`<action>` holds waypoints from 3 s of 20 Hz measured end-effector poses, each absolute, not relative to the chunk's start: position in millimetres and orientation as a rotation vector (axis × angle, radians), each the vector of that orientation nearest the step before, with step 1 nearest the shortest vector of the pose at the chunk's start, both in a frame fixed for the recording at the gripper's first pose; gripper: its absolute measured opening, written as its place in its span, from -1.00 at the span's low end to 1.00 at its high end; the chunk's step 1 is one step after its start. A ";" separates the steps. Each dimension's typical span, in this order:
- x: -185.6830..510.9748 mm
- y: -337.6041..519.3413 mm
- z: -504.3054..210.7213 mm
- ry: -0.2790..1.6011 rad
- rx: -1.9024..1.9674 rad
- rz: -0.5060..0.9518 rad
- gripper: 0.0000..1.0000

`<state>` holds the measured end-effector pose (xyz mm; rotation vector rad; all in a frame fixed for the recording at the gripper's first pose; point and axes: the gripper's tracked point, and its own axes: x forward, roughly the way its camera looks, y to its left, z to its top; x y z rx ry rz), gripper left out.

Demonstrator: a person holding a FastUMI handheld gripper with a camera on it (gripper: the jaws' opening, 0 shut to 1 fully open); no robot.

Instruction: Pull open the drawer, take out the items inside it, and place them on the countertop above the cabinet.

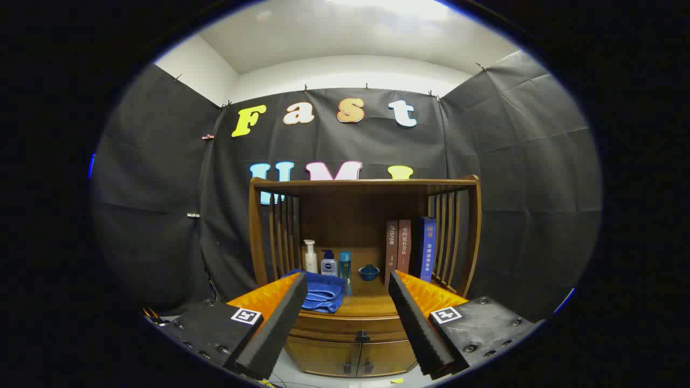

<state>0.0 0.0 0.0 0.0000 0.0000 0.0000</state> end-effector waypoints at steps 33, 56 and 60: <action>10.4 -5.7 -50.9 0.071 0.039 -0.015 0.96; 159.3 -57.3 -352.4 0.490 0.061 -0.118 0.54; 162.4 -55.2 -360.2 0.486 0.091 -0.113 0.00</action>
